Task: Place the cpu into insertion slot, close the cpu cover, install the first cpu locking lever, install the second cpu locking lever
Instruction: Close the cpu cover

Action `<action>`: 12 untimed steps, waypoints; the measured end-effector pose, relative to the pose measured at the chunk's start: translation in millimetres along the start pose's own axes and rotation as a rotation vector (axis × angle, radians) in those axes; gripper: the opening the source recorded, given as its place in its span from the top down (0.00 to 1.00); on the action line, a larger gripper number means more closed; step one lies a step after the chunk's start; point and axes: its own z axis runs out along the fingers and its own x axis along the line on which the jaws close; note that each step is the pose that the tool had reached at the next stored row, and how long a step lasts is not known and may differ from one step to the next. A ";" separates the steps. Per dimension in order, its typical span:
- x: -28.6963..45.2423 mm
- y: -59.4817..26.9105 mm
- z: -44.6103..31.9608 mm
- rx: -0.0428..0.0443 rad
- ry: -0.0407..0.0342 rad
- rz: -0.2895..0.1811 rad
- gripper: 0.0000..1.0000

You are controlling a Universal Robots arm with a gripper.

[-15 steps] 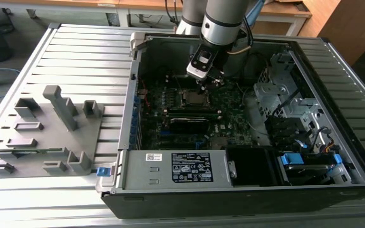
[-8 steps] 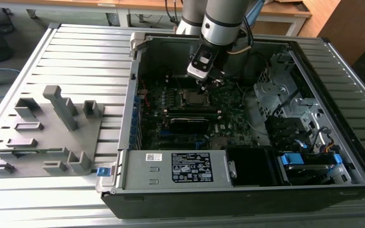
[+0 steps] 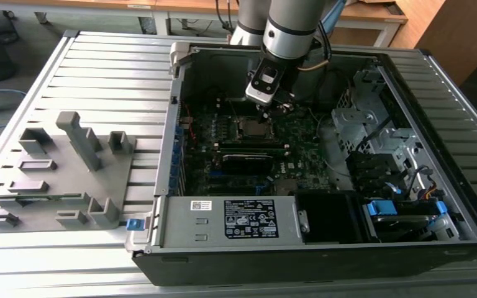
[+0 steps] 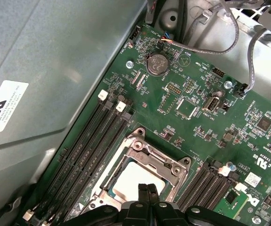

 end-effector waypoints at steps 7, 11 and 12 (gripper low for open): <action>0.0 0.0 0.0 0.0000 0.0000 0.000 0.90; 0.0 0.0 0.0 0.0000 -0.0002 -0.010 0.90; 0.0 0.0 0.0 -0.0001 -0.0004 -0.015 0.90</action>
